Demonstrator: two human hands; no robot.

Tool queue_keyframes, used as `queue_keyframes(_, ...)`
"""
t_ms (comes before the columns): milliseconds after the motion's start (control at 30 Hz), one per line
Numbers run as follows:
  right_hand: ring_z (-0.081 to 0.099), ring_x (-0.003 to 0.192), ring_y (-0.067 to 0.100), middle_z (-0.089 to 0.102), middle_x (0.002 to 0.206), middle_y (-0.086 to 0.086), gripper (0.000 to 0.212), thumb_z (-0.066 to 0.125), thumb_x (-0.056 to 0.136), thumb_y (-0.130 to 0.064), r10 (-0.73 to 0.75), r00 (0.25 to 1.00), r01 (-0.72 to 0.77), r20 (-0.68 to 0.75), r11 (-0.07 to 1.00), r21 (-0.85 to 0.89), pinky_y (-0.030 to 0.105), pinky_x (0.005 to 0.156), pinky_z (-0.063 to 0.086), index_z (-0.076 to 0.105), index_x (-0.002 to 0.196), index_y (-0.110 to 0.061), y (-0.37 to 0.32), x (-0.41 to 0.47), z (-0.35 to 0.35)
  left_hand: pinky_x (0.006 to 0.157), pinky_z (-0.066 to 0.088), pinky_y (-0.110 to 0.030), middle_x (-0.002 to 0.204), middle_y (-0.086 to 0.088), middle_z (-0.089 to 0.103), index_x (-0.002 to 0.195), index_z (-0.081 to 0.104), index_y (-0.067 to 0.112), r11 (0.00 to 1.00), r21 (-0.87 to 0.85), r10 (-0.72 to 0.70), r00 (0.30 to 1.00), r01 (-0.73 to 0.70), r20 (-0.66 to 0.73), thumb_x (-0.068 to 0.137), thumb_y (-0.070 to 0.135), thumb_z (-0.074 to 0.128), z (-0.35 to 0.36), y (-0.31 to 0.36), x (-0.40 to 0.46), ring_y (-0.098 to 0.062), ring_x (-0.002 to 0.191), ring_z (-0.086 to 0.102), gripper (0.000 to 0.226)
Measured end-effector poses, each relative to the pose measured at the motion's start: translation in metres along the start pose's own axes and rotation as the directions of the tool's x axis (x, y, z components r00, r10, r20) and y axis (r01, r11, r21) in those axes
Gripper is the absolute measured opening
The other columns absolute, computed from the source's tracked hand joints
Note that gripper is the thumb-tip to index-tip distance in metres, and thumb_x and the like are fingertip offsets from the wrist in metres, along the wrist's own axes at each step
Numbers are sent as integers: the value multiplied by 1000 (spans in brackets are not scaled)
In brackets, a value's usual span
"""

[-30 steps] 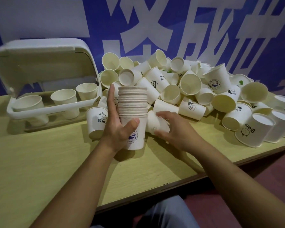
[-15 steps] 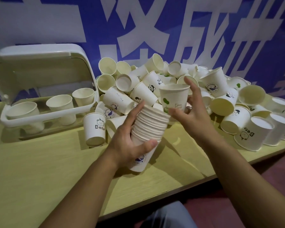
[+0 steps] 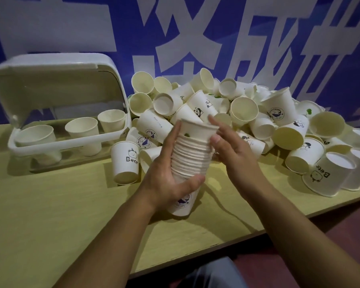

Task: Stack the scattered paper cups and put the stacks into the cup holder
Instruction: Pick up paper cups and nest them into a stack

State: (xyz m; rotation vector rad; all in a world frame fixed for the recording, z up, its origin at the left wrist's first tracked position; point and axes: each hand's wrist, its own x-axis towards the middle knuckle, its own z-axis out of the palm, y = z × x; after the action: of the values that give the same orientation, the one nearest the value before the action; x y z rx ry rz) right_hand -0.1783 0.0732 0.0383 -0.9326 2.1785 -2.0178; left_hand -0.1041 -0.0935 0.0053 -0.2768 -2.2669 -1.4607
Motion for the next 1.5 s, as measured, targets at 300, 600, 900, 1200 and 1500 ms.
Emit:
queue_keyframes(300,51,128,18,56,141,-3,49,51,97,-16,-56,996,90,70,671,-736,37,103,43,50,145,-27,43,25,-14,79,59,-30,119,26,58,138,23,63,997,-79,-16,990,5,-140,64,49,77,-9,-5,5,-7,100,67,93)
queue_keyframes(600,44,119,28,49,137,1,56,59,92,-38,-37,993,116,111,415,-902,51,105,31,42,145,-39,48,28,-19,70,57,-22,117,8,59,129,24,61,995,-92,-70,966,48,-249,64,53,75,-17,-11,7,-8,92,69,83)
queue_keyframes(900,59,106,19,58,118,-8,80,79,78,-47,108,988,10,113,676,-737,41,88,52,31,142,-47,35,29,-37,76,57,-26,123,5,57,135,26,61,995,-83,-73,981,59,-181,64,52,77,-15,-10,6,-11,98,67,87)
queue_keyframes(1200,68,99,13,59,116,-8,71,71,77,-49,69,988,-69,-140,998,8,25,72,59,31,135,-45,-10,20,-28,88,50,-13,131,24,55,145,28,63,993,-44,-102,991,106,88,62,56,78,-7,-3,1,2,114,60,98)
queue_keyframes(1500,68,103,4,65,118,-14,77,69,86,-52,16,996,-21,-92,999,-50,43,87,59,22,147,-53,0,8,1,89,50,-12,136,26,52,146,24,66,994,-54,-91,989,97,115,63,55,78,-6,0,0,4,118,58,100)
